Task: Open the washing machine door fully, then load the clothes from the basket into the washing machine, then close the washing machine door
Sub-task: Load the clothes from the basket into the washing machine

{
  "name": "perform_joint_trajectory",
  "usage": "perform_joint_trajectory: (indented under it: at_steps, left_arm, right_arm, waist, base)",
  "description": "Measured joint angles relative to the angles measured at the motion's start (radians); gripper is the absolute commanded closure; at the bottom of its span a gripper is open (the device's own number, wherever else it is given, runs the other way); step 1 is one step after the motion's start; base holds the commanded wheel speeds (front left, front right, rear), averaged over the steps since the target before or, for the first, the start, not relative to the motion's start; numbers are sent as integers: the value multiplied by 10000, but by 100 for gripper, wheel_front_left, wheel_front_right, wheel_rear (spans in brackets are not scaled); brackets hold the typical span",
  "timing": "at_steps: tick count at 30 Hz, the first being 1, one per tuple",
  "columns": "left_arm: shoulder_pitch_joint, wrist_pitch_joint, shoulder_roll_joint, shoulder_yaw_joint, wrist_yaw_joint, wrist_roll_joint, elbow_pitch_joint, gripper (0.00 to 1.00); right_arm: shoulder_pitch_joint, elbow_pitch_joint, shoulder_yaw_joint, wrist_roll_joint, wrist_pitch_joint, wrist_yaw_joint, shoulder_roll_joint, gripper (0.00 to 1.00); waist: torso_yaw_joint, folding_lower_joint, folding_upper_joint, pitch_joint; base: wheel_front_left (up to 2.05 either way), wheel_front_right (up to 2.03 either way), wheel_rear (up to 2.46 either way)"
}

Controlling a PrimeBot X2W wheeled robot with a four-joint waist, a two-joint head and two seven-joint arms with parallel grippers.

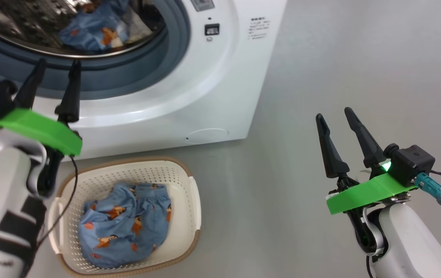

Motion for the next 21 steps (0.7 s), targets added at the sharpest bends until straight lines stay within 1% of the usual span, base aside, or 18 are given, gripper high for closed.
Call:
perform_joint_trajectory:
  at_steps: [4,11,18,21]
  left_arm:
    - [988,0,25,740,228,441,-997,0]
    - [2707,0,-12,1630,428,1068,-2284,0]
    - [4086,-12,-63,2445,504,1494,-3258,0]
    - [4691,-12,-205,2725,545,1555,-3639,0]
  right_arm:
    - [2,4,-2,13,0,0,-25,0]
    - [49,4,-19,98,0,0,-182,0]
    - [428,8,-25,165,0,0,-307,0]
    - [454,-2,-29,184,0,0,-364,0]
  waist:
    - [197,0,0,-234]
    - [458,1,0,-551]
    - [584,1,0,-899]
    - [620,1,0,-1061]
  base:
    - [0,0,0]
    - [0,0,0]
    - [0,0,0]
    - [0,0,0]
